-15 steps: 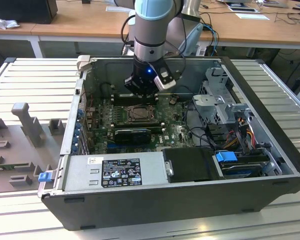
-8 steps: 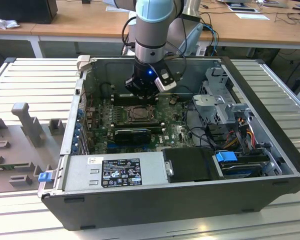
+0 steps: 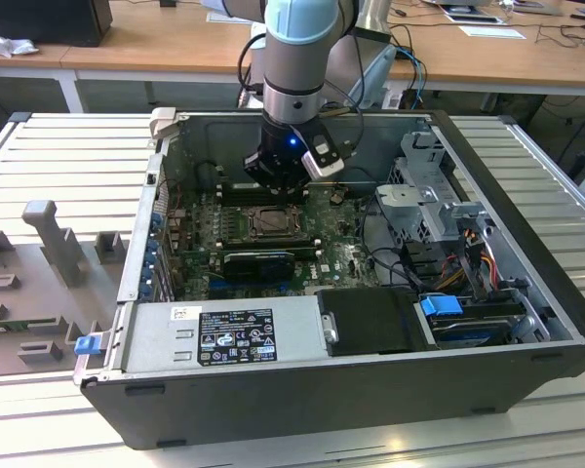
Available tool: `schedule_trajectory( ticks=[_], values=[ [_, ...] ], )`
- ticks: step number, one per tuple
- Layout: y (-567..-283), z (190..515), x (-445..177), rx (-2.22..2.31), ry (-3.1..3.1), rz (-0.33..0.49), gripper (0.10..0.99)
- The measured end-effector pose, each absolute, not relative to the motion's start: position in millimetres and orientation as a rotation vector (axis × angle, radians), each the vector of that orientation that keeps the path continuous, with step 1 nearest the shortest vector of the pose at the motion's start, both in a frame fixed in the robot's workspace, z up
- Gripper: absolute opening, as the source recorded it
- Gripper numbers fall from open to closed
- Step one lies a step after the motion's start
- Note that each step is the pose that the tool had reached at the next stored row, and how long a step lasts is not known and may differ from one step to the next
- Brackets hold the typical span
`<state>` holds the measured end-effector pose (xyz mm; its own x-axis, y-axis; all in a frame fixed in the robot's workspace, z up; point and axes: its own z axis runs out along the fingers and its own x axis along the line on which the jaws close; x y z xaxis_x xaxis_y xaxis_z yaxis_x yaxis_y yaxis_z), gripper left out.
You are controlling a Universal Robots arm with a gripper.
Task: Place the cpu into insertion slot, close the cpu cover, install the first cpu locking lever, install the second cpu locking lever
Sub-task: 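Install the first cpu locking lever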
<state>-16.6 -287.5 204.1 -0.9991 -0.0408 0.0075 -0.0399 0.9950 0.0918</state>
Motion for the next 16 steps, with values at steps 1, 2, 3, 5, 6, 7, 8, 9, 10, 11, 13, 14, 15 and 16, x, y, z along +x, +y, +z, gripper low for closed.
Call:
schedule_trajectory(
  ticks=[1, 2, 3, 5, 6, 7, 8, 9, 10, 11, 13, 14, 15, 16],
  values=[
    [-287.6, 203.8, -16.6, 0.063, -3.128, -0.142, 0.106],
    [-287.7, 203.5, -16.6, 0.063, -3.128, -0.141, 0.106],
    [-287.8, 202.8, -16.6, 0.063, -3.128, -0.14, 0.106],
    [-287.8, 201.6, -16.6, 0.063, -3.129, -0.141, 0.106],
    [-288.0, 201.2, -16.6, 0.063, -3.128, -0.14, 0.106],
    [-288.1, 200.8, -16.6, 0.063, -3.128, -0.139, 0.106],
    [-288.2, 200.7, -16.7, 0.063, -3.128, -0.139, 0.106],
    [-288.3, 200.7, -16.6, 0.063, -3.128, -0.139, 0.106],
    [-288.3, 200.6, -16.6, 0.063, -3.128, -0.141, 0.106],
    [-288.2, 200.6, -16.6, 0.063, -3.128, -0.145, 0.106],
    [-288.2, 200.5, -16.6, 0.063, -3.128, -0.156, 0.106],
    [-288.1, 201.0, -16.5, 0.063, -3.128, -0.16, 0.106],
    [-288.0, 202.9, -16.5, 0.063, -3.128, -0.161, 0.106],
    [-288.1, 205.9, -16.5, 0.063, -3.128, -0.16, 0.106]
  ],
)
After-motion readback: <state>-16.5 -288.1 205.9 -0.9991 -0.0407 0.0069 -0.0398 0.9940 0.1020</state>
